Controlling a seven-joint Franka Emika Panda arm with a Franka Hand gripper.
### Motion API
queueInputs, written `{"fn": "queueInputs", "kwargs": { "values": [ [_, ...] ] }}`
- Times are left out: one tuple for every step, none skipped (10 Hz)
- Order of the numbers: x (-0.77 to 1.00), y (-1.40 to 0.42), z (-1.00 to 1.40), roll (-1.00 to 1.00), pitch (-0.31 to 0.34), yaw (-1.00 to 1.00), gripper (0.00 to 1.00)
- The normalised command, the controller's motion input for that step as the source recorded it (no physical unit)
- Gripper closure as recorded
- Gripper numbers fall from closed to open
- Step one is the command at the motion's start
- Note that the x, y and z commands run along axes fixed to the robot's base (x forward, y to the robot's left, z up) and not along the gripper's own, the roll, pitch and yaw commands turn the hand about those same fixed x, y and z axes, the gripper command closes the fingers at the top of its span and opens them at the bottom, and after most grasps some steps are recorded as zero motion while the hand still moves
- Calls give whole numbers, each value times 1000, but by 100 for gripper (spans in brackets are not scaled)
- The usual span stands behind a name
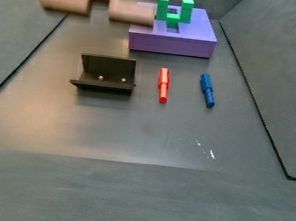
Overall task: Pick up the brown object. Move up. Place the brown object on the fixture. Regrasp the brown object. Move to above the board. Insert the brown object.
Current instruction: Move to above the board.
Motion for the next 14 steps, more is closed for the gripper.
{"fn": "queueInputs", "kwargs": {
  "values": [
    [11, 23, 1400, -21, 52, -3, 100],
    [14, 1, 803, -19, 68, 0, 100],
    [27, -8, 403, -2, 72, 8, 100],
    [46, -10, 197, 14, 83, 24, 100],
    [-927, -1400, 285, -1000, 168, -78, 100],
    [-947, -1400, 277, -1000, 165, -76, 100],
    [-1019, -1400, 289, -1000, 143, -54, 100],
    [-1021, -1400, 266, -1000, 151, -47, 100],
    [-999, -1400, 277, -1000, 150, -28, 100],
    [-1010, -1400, 265, -1000, 149, -22, 100],
    [-473, -594, 119, -1000, 141, -11, 100],
    [-223, -253, 42, -1000, 130, -6, 100],
    [-65, -41, 2, -1000, 105, 2, 100],
    [-72, -30, 17, -883, 76, 6, 100]
  ]
}}
